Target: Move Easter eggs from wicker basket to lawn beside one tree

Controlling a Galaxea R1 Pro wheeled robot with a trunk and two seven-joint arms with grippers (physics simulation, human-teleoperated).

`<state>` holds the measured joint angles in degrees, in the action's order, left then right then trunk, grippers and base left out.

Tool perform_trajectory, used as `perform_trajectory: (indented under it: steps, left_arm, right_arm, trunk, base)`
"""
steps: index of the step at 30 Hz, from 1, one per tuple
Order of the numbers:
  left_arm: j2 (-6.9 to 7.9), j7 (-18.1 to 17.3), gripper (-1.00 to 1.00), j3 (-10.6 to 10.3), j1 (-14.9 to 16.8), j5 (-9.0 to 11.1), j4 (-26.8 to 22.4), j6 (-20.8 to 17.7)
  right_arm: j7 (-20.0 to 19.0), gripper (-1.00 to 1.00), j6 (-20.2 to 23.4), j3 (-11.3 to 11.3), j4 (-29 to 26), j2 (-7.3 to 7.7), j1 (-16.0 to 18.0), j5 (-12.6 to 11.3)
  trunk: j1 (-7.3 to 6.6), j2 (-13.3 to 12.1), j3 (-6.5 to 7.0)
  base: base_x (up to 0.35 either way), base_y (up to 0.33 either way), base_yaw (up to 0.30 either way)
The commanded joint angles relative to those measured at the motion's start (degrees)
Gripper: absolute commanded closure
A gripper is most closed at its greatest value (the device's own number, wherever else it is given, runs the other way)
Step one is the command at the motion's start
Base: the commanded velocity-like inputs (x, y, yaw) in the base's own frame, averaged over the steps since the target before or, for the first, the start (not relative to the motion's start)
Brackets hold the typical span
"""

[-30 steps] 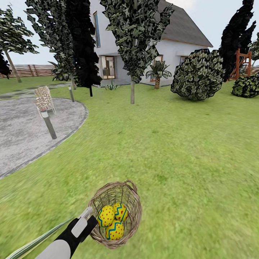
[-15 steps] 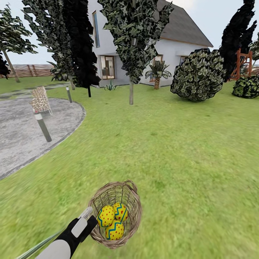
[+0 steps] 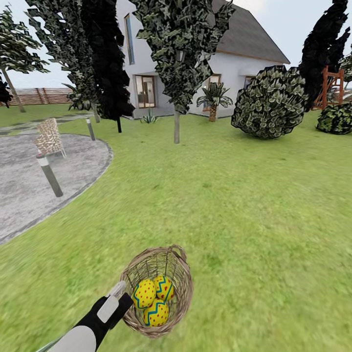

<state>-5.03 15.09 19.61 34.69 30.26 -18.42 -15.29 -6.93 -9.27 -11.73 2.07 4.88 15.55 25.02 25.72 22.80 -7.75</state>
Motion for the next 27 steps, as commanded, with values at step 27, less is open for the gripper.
perform_trajectory:
  steps: [27]
  left_arm:
    - [0.00,0.4,1.00,0.1,0.0,0.8,-0.1,-0.1]
  right_arm:
    - [-0.2,-1.00,-0.3,-0.6,0.2,0.17,0.1,0.5]
  trunk:
    - [0.06,0.1,-0.22]
  base:
    - [0.312,-0.128,0.098]
